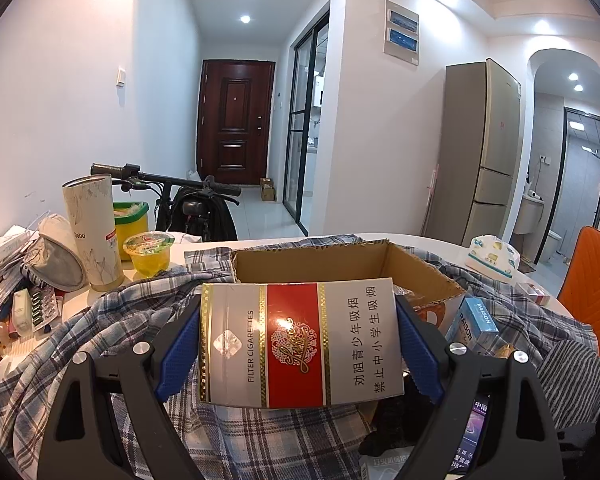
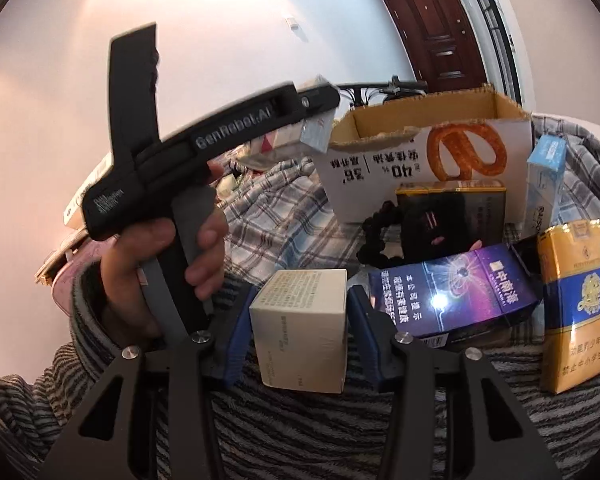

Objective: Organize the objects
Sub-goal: 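Grasp the cream square box with the right gripper while the left holds the cigarette pack, then lower the cigarette pack into the box and open the left gripper while the right carries the cream box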

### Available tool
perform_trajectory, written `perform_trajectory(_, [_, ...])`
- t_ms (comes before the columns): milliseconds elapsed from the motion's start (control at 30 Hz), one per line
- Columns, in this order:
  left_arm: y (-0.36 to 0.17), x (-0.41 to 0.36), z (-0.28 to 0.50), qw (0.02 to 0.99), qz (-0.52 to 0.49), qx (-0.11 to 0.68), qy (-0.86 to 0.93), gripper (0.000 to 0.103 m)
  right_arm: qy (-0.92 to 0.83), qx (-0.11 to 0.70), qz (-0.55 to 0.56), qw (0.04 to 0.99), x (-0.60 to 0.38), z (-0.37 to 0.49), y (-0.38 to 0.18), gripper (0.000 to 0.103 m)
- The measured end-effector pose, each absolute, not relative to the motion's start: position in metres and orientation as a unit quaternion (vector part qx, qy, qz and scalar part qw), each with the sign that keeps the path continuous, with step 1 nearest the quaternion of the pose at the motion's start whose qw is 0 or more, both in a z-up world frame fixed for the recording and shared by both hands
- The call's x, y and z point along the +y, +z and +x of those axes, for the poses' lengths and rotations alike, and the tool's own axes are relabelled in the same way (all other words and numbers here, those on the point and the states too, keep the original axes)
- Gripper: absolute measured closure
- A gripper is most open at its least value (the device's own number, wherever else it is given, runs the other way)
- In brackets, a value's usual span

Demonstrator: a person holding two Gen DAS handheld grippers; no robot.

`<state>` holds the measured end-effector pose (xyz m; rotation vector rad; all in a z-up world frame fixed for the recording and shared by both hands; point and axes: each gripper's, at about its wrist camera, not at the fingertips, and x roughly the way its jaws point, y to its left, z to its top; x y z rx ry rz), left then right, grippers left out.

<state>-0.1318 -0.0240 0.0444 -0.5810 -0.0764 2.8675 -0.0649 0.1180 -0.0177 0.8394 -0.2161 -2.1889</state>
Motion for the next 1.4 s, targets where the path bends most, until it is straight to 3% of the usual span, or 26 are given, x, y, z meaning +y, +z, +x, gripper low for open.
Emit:
perform_trajectory(467, [0.044,-0.024,-0.133,0.107,-0.200,-0.027,0.974,0.013,-0.905,-0.039,0.261,0.333,0.148,-0.053,0.021,0.058])
perform_trajectory(1067, [0.049,-0.044,-0.131,0.091,-0.185,-0.066,0.976,0.013,-0.935,-0.046,0.113,0.333,0.161,-0.133,0.148,0.058])
perform_trajectory(1400, [0.052,-0.059,-0.131,0.085,-0.172,-0.102,0.976,0.013,-0.944,-0.084,0.155,0.279,0.149,-0.216,0.090,0.058])
